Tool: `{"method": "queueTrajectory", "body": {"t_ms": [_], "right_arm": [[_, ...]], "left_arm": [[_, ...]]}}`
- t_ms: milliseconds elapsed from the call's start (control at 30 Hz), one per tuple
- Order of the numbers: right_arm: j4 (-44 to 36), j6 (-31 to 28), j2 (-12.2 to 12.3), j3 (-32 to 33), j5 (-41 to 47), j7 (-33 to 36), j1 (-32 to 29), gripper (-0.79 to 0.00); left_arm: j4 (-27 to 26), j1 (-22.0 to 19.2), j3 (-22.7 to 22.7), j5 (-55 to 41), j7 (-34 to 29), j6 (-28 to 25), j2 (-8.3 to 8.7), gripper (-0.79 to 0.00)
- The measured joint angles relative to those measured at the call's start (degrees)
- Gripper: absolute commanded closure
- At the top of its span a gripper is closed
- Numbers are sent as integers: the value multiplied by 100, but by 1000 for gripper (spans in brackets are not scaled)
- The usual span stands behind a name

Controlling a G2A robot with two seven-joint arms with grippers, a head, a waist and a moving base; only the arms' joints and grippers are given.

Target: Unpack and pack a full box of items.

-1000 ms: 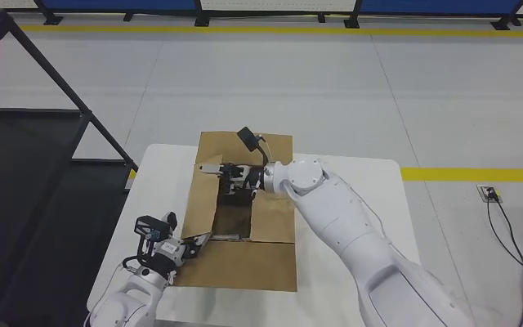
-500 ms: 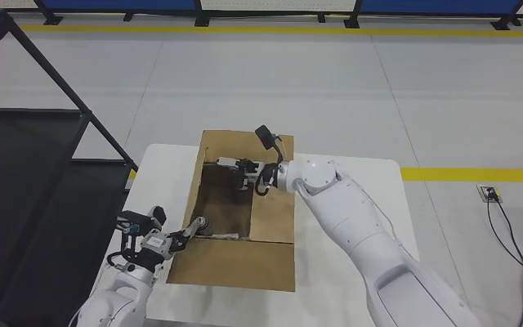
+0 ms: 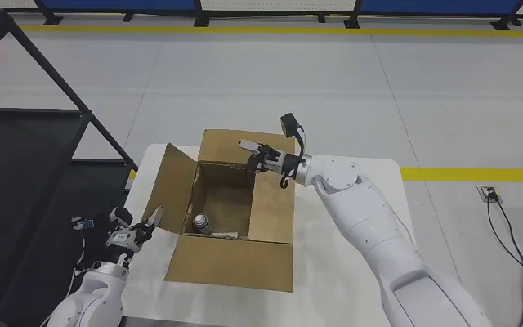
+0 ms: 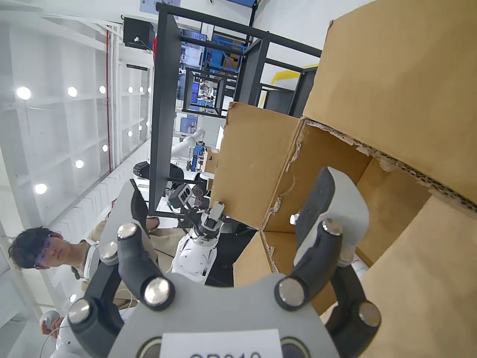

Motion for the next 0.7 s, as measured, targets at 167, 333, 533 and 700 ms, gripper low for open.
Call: {"method": "queueTrajectory", "body": {"t_ms": [167,333,533,700], "right_arm": [[-413,-74,155,209,-38,35,-218,-785],[-978,-151,339,478,-78,136,-536,-785],[-1688,37,522,749,-216,124,-933,-785],[-2254,235,632,904,-314,129,-1249,-785]], "left_arm": [[389,-138,8,129,-131,272,-9,-785],[793,-325,188,446,-263,478,-23,-785],[1160,-528,412,698,-452,284,-28,-785],[1272,-553,476,945,-524,45,-14,-785]]}}
